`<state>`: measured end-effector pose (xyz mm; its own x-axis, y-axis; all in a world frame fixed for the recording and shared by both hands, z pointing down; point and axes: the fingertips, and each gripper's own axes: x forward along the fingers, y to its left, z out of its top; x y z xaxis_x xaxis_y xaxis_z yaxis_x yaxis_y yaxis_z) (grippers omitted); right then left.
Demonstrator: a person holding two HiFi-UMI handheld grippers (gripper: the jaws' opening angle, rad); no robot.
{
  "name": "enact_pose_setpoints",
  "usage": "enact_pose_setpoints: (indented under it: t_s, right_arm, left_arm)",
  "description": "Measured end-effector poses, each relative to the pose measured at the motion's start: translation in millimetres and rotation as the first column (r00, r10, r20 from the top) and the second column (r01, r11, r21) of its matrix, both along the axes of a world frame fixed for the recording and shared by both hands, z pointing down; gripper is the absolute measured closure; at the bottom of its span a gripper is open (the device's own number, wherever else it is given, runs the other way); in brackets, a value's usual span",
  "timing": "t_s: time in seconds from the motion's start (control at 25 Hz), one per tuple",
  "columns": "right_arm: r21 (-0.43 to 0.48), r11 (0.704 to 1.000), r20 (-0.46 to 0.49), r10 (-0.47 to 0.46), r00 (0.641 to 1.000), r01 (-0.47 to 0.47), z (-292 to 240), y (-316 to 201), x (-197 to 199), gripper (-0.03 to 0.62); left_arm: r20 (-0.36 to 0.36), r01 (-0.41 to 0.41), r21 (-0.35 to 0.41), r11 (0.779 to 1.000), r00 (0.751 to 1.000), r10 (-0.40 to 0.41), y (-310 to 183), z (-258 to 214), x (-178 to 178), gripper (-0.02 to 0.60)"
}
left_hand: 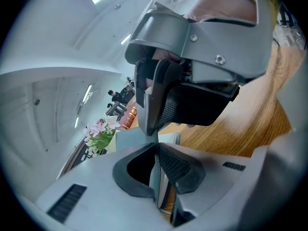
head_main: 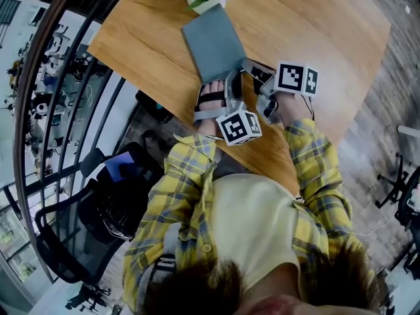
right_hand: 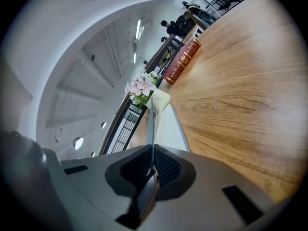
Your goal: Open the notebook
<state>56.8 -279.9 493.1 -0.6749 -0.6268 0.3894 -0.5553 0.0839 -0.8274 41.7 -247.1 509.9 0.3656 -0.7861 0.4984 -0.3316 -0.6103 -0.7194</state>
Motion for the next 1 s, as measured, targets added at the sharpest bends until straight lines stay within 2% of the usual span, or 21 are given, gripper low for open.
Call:
enact_pose_setpoints:
  t_s: [0.24, 0.36, 0.68, 0.84, 1.0]
  right_arm:
    - [0.03, 0.999, -0.016, -0.014, 1.0, 0.014, -13, 5, -8, 0.519]
    - [0.053, 0.998, -0.024, -0.029, 0.999, 0.03, -23, 8, -13, 0.519]
    - [0.106, 0.99, -0.112, -0.081, 0.99, 0.093, -45, 17, -28, 0.519]
    - [0.122, 0.986, -0.112, -0.099, 0.989, 0.112, -54, 23, -35, 0.52]
    - [0.137, 0.982, -0.111, -0.113, 0.987, 0.127, -62, 27, -42, 0.52]
  left_arm:
    - [-0.069, 0.032, -0.012, 0.999, 0.997, -0.033, 5, -8, -6, 0.554]
    - [-0.112, 0.038, -0.047, 0.998, 0.993, -0.043, 7, -13, -9, 0.51]
    - [-0.146, 0.079, -0.01, 0.997, 0.986, -0.08, 16, -28, -20, 0.491]
    - [-0.169, 0.112, 0.02, 0.994, 0.98, -0.107, 21, -34, -28, 0.48]
    - [-0.173, 0.156, 0.001, 0.988, 0.973, -0.154, 26, -31, -41, 0.454]
